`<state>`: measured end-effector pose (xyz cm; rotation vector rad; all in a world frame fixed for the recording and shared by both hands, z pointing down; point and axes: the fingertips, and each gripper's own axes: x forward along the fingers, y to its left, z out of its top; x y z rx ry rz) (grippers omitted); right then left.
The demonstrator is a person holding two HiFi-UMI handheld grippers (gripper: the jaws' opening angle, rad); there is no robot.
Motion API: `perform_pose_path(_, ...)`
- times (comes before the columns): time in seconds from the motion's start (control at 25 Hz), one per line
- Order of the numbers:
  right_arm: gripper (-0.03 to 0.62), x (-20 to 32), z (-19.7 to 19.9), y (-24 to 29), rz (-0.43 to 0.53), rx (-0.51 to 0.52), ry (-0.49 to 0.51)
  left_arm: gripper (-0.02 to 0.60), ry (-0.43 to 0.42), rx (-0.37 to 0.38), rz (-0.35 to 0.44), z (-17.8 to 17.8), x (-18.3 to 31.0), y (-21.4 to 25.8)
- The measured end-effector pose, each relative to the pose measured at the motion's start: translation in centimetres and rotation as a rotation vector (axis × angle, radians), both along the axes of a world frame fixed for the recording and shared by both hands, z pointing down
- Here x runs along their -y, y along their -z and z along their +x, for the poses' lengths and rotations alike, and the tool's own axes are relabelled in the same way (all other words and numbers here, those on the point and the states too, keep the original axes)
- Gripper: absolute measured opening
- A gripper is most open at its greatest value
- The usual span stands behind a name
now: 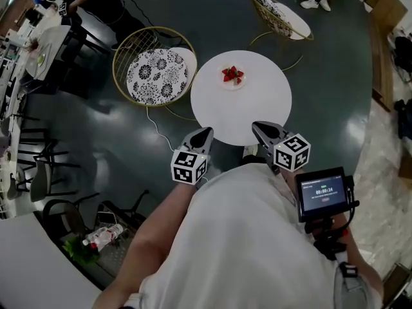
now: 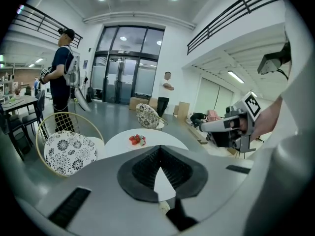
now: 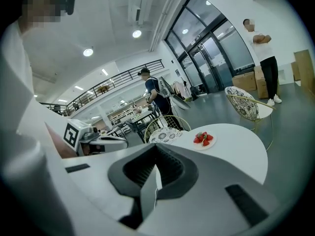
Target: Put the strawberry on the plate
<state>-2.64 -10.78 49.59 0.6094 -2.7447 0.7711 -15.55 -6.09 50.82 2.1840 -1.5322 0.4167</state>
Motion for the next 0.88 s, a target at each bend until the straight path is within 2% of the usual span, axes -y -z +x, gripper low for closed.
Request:
perform_pose_path(0.44, 0.008, -0.5, 2.0, 0.1, 0.015, 0.015, -0.030, 0.008, -0.064, -0.011, 0.008, 2.9, -0.1, -0.2)
perform_pose_path(0.88, 0.008, 0.6, 3.0, 0.2, 0.001, 0.021, -0.039, 0.008, -0.084, 0.004, 0.000, 4.4, 1.9, -0.1)
